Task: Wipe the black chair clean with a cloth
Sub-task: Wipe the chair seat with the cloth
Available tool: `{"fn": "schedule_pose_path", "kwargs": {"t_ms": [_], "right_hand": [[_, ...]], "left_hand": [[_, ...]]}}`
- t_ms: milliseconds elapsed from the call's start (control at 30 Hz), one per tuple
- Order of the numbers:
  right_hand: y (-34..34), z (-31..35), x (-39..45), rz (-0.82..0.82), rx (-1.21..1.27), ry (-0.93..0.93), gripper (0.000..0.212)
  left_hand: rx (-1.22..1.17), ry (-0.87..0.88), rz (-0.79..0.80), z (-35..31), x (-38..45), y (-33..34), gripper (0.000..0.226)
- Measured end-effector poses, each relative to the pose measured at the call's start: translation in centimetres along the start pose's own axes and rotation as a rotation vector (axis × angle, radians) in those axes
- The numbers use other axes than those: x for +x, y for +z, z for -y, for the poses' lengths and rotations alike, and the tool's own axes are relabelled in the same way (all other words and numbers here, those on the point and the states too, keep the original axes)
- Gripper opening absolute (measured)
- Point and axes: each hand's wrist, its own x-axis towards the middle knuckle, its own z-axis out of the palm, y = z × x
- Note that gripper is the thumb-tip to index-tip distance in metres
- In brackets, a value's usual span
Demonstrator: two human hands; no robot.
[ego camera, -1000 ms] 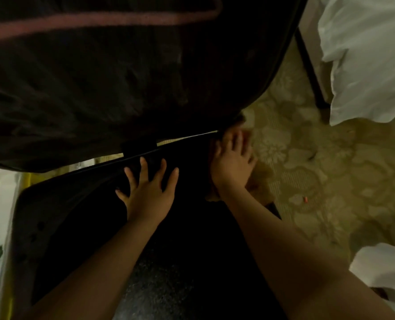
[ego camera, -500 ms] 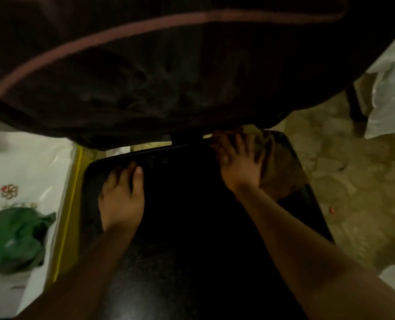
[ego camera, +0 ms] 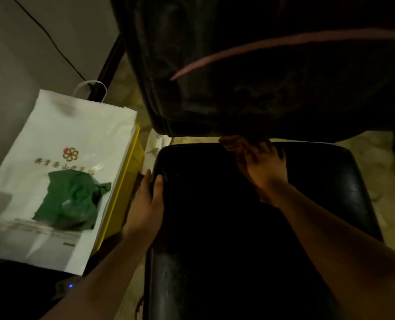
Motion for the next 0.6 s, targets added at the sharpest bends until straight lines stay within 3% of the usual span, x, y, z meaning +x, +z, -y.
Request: {"fn": "schedule_pose_path", "kwargs": {"t_ms": [100, 200, 333, 400, 500, 600], "right_hand": [[1.5, 6.7, -0.8, -0.044, -0.121, -0.256, 0.060], [3.6, 14.4, -2.1, 0.029, -0.021, -0.472, 0.051], [2.4, 16.1, -2.1, 0.160, -0.040, -0.725, 0.043], [1.1, 12.2, -1.1, 0.152, -0.041, -0.657, 0.047], [-0.1, 4.0, 0.0, -0.031, -0.120, -0.331, 0.057], [0.6, 3.5, -0.2, 0.101, -0.057, -0.135, 0.048]], "left_hand": [[-0.138, -0.126, 0.033, 0.6, 0.5, 0.0, 0.070], [-0.216, -0.163, 0.048, 2.2, 1.3, 0.1, 0.090], [-0.374, -0.204, 0.081, 1.8, 1.7, -1.7, 0.070], [-0.454, -0.273, 0.160, 1.3, 1.6, -2.5, 0.062], [-0.488, -0.303, 0.300, 1.1, 1.3, -2.9, 0.063], [-0.517, -0.241, 0.349, 0.4, 0.7, -2.1, 0.042]]}}
